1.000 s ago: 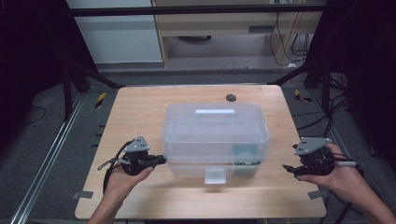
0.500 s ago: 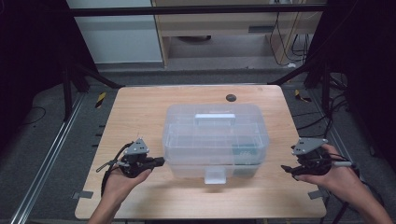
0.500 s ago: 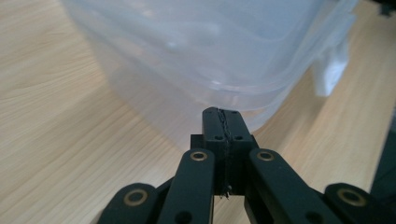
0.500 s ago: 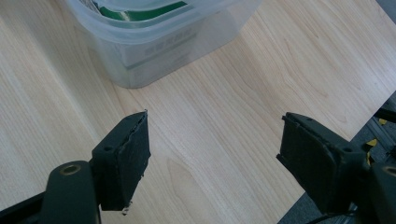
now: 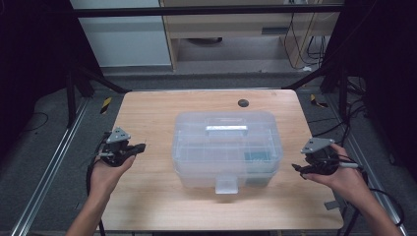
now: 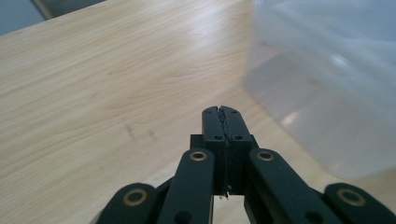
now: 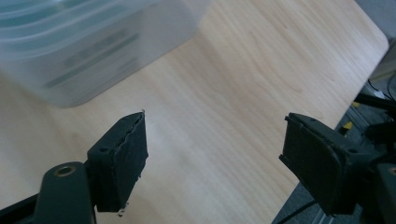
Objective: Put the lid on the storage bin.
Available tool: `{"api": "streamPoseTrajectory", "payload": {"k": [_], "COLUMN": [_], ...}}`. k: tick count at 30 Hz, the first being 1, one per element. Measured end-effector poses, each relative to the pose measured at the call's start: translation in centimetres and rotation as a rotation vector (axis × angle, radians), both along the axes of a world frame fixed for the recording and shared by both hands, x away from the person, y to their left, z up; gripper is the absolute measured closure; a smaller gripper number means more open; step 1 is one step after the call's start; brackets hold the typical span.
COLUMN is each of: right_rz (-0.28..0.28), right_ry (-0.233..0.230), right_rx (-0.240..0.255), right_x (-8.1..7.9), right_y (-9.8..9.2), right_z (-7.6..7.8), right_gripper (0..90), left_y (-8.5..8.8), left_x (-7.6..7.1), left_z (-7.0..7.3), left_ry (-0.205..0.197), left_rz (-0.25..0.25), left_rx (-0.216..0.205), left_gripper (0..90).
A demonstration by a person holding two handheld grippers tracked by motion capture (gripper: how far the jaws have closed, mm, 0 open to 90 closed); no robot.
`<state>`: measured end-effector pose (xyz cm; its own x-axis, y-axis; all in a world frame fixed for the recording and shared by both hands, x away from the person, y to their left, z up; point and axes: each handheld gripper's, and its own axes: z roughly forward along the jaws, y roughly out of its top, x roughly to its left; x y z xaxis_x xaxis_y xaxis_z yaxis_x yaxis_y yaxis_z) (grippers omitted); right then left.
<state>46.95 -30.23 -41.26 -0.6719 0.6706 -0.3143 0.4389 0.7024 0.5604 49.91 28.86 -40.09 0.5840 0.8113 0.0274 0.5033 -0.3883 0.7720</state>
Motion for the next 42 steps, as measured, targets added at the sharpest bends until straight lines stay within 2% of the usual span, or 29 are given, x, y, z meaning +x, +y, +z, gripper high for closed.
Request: {"api": "streamPoseTrajectory", "payload": {"k": [3,5,6,7,8,9,10,12,16,21,22,24,25,26,27,28,29,30,31,32,33,38,42], "right_rz": [-0.052,-0.103,-0.103,-0.140,-0.140,-0.174,-0.174,-0.207,-0.281,-0.337,-0.344,-0.362,-0.376,-0.376,-0.386,-0.400,-0.400,-0.407,-0.430,-0.430,-0.436,-0.452,-0.456], "right_ry": [-0.017,-0.037,-0.037,-0.046,-0.046,-0.052,-0.052,-0.056,-0.065,-0.067,-0.063,-0.064,-0.060,-0.060,-0.058,-0.046,-0.046,-0.042,-0.031,-0.031,-0.026,-0.020,-0.010], "right_rx": [0.019,0.041,0.041,0.056,0.056,0.082,0.082,0.113,0.160,0.206,0.218,0.241,0.260,0.260,0.274,0.305,0.305,0.311,0.338,0.338,0.343,0.355,0.365], "right_x": [1.6,3.2,3.2,4.3,4.3,5.4,5.4,6.3,8.5,9.8,10.1,10.5,10.7,10.7,10.8,11.1,11.1,11.2,11.3,11.3,11.4,11.8,11.9], "right_y": [-0.1,-0.1,-0.1,-0.1,-0.1,-0.2,-0.2,-0.3,-0.7,-0.8,-0.8,-0.8,-0.9,-0.9,-1.0,-1.2,-1.2,-1.4,-1.5,-1.5,-1.5,-1.3,-1.0], "right_z": [-0.4,-0.9,-0.9,-1.4,-1.4,-2.0,-2.0,-2.6,-3.6,-4.4,-4.6,-5.0,-5.4,-5.4,-5.7,-6.2,-6.2,-6.5,-6.9,-6.9,-7.2,-7.7,-7.9], "right_gripper": [23.3,23.8,23.8,24.3,24.3,25.0,25.0,26.0,27.6,27.8,27.8,27.8,27.1,27.1,26.6,25.4,25.4,24.6,23.3,23.3,22.0,19.9,19.1], "left_y": [0.3,0.4,0.4,0.3,0.2,0.0,0.0,-0.4,-0.8,-1.0,-1.0,-0.9,-0.9,-1.0,-1.0,-1.2,-1.2,-1.2,-1.2,-1.2,-1.3,-1.4,-1.5], "left_x": [1.8,2.8,3.3,3.7,4.1,4.8,4.8,5.5,6.5,7.1,7.3,7.6,7.6,7.7,7.9,8.0,8.0,8.1,8.1,8.2,8.3,8.4,8.6], "left_z": [-1.3,-2.2,-2.6,-3.0,-3.4,-4.1,-4.1,-4.7,-5.5,-6.2,-6.5,-6.9,-7.1,-7.3,-7.5,-7.9,-7.9,-8.1,-8.3,-8.5,-8.6,-9.3,-9.6], "left_ry": [0.002,0.011,0.014,0.017,0.023,0.029,0.029,0.032,0.033,0.025,0.019,0.015,0.009,0.000,-0.005,-0.019,-0.019,-0.022,-0.022,-0.019,-0.013,-0.010,0.008], "left_rz": [0.042,0.057,0.066,0.072,0.077,0.087,0.087,0.092,0.114,0.132,0.144,0.158,0.166,0.176,0.181,0.201,0.201,0.210,0.214,0.215,0.214,0.223,0.222], "left_rx": [0.011,0.016,0.013,0.014,0.013,0.020,0.020,0.032,0.019,0.024,0.014,-0.001,-0.001,-0.002,0.014,0.018,0.018,0.014,0.015,0.012,0.014,0.004,0.002], "left_gripper": [89.9,90.0,90.0,90.0,90.0,90.0,90.0,90.0,90.0,89.9,89.6,85.7,80.0,80.0,73.2,58.3,51.8,51.8,44.1,44.1,38.0,31.4,28.2]}}
